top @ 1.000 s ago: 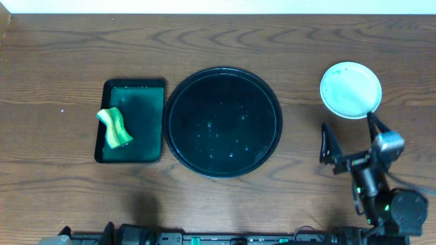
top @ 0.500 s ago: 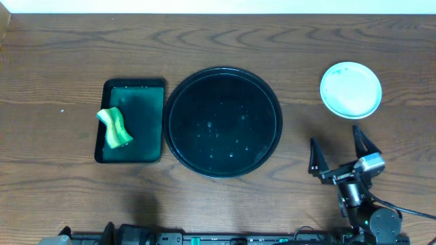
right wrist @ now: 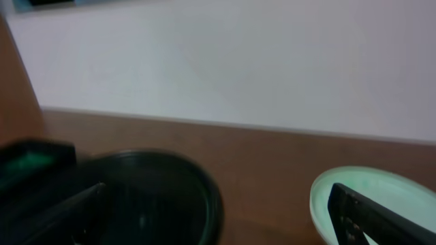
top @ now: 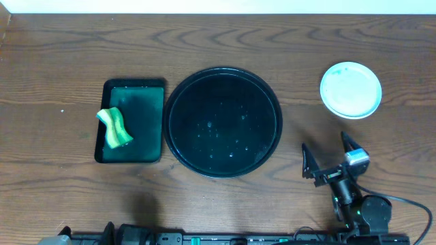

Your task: Clean dirty plates on tray and stack at the side

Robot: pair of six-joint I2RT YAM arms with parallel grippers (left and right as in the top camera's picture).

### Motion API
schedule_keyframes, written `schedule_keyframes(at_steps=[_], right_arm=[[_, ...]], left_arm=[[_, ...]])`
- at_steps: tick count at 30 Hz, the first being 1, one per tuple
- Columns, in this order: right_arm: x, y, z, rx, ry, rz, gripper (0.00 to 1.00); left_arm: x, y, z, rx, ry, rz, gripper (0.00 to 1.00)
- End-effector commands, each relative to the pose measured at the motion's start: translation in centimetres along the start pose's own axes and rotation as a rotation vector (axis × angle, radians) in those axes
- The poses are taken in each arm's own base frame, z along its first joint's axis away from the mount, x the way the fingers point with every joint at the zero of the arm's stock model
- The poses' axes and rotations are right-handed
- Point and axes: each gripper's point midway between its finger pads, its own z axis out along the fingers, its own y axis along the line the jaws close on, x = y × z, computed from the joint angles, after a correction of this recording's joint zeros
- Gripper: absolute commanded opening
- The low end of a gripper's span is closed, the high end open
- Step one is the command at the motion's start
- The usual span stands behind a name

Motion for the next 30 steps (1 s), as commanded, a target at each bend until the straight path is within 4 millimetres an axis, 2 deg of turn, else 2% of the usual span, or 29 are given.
schedule_keyframes(at_steps=[1,12,20,30], right_arm=[[1.96,-0.61,-0.09,0.035,0.075,-0.003,0.99],[1.88,-1.48,-0.14,0.085,0.071,-0.006,0.99],[1.91,-0.88,-0.1,0.046,0.075,-0.12,0.99],[1.86,-0.91,-0.1,0.048,0.073,-0.109,0.99]], left_arm=[[0.03,0.06,0.1,-0.001,0.003,0.02,0.81],[0.03,0.06,0.1,-0.001,0.003,0.02,0.81],[0.03,0.06,0.1,-0.001,0.003,0.02,0.81],[0.03,0.06,0.1,-0.001,0.003,0.02,0.81]])
